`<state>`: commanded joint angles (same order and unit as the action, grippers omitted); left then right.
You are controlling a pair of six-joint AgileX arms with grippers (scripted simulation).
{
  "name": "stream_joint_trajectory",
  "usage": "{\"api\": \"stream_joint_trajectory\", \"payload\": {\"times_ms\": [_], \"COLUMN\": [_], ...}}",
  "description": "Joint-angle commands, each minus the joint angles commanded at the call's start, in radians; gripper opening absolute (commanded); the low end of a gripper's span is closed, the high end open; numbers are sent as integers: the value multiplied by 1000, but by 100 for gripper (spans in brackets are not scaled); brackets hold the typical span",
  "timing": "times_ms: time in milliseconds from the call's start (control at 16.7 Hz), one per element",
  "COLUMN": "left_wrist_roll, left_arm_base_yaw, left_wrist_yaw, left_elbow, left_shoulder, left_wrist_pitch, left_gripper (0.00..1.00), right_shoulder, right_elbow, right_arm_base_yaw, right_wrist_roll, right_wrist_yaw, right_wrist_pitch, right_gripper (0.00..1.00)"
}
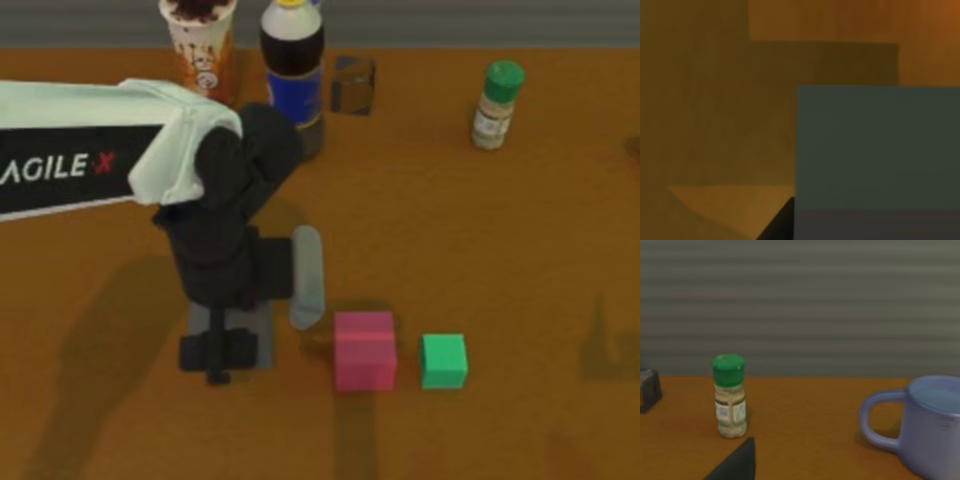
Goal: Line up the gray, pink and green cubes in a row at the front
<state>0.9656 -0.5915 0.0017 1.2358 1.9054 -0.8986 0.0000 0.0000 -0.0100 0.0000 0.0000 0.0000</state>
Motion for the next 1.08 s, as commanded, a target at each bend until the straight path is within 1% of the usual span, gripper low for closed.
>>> {"api": "stream_joint_trajectory", "payload": {"times_ms": [180,480,1080], "left_wrist_roll": [0,2,2], "left_arm_base_yaw": [-5,-8,-8], "left_wrist_yaw": [0,0,0], "left_elbow": [-53,-64,-64], "left_shoulder": [42,51,51], "left_wrist_pitch": [97,113,113], "left_gripper": [0,0,75], "right_shoulder": [0,0,0], "right_elbow": [0,0,0], "right_arm_base_yaw": [0,0,0], "right_wrist_roll": [0,0,0], "right_wrist_yaw": [0,0,0], "right_wrist_pitch": [0,0,0], "right_gripper": [100,100,100]}}
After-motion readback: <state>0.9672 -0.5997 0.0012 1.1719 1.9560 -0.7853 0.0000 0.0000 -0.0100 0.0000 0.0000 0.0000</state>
